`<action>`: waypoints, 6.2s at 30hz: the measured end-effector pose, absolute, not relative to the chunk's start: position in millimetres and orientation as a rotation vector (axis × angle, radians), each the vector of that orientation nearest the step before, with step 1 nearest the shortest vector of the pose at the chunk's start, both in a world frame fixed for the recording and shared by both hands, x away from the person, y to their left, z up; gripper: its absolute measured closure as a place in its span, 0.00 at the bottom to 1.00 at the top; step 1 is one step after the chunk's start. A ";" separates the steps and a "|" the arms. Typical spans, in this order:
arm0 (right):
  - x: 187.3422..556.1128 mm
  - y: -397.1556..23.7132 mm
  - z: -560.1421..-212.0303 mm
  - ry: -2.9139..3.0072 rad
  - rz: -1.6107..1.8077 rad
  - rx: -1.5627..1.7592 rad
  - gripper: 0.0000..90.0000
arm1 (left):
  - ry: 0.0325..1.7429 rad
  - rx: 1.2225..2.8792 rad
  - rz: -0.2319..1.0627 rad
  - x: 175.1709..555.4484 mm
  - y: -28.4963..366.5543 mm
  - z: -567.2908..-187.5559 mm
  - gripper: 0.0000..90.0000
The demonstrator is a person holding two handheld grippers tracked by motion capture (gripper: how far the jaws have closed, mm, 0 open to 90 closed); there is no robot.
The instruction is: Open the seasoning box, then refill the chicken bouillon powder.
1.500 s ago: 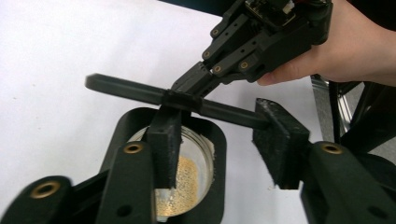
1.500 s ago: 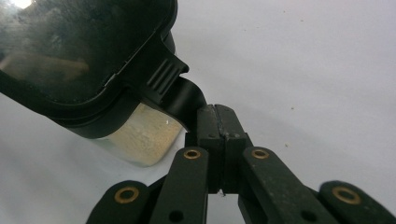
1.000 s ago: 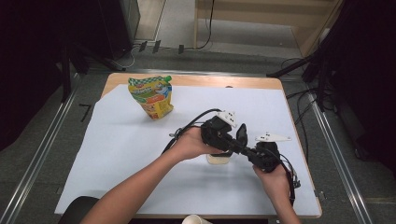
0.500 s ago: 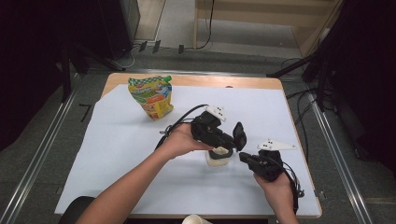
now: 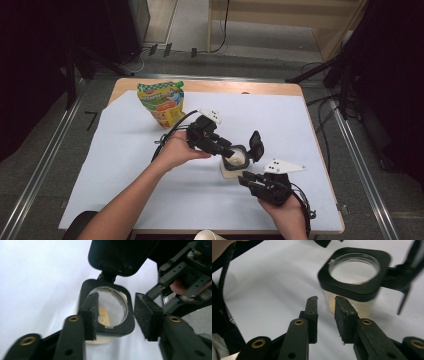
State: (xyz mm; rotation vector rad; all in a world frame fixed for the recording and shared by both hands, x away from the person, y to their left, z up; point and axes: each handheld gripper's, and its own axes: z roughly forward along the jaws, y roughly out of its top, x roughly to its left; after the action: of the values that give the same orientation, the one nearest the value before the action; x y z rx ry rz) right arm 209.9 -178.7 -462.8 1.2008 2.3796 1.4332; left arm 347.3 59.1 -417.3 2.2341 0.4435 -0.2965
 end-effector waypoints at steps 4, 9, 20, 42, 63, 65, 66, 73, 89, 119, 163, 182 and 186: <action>208.9 -164.5 -462.9 2.413 1.450 1.155 0.69 | 0.445 2.212 -0.275 346.3 67.4 -412.8 0.52; 209.0 -154.2 -463.0 2.446 1.462 1.123 0.58 | 0.488 2.197 -0.248 346.4 81.0 -413.1 0.49; 211.3 -138.6 -464.8 2.486 1.452 1.065 0.52 | 0.561 2.188 -0.222 351.7 114.2 -411.8 0.47; 213.0 -112.5 -466.3 2.592 1.483 0.955 0.53 | 0.691 2.148 -0.120 356.3 168.2 -404.3 0.48; 214.6 -97.3 -472.9 2.666 1.457 0.867 0.53 | 0.826 2.087 -0.053 360.7 218.4 -402.2 0.48; 214.6 -96.6 -473.5 2.672 1.453 0.866 0.53 | 0.840 2.076 -0.053 361.8 223.5 -402.4 0.48; 214.6 -95.7 -474.0 2.675 1.452 0.856 0.53 | 0.844 2.066 -0.047 362.8 228.8 -401.1 0.48; 213.6 -93.7 -475.5 2.680 1.447 0.855 0.53 | 0.881 2.033 -0.035 367.4 246.1 -399.6 0.48; 212.9 -89.3 -478.6 2.699 1.443 0.841 0.53 | 1.006 2.020 0.090 390.0 295.6 -406.6 0.47; 215.1 -53.5 -478.7 2.661 1.507 0.855 0.49 | 0.955 2.026 0.194 428.7 259.2 -412.3 0.70; 239.2 -37.9 -503.1 2.602 1.440 0.926 0.53 | 0.843 2.015 0.070 356.5 230.7 -351.7 1.00; 250.4 -37.4 -508.1 2.529 1.424 0.998 0.54 | 0.757 2.066 -0.059 315.1 202.8 -347.4 1.00; 252.9 -37.2 -510.2 2.513 1.428 1.034 0.55 | 0.728 2.080 -0.089 307.7 194.5 -345.1 1.00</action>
State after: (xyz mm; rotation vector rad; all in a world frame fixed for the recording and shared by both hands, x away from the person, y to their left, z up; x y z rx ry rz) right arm 252.9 -37.2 -510.2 1.0335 2.5127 1.4276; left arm 307.7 194.5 -345.1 2.0796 0.7279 -0.0888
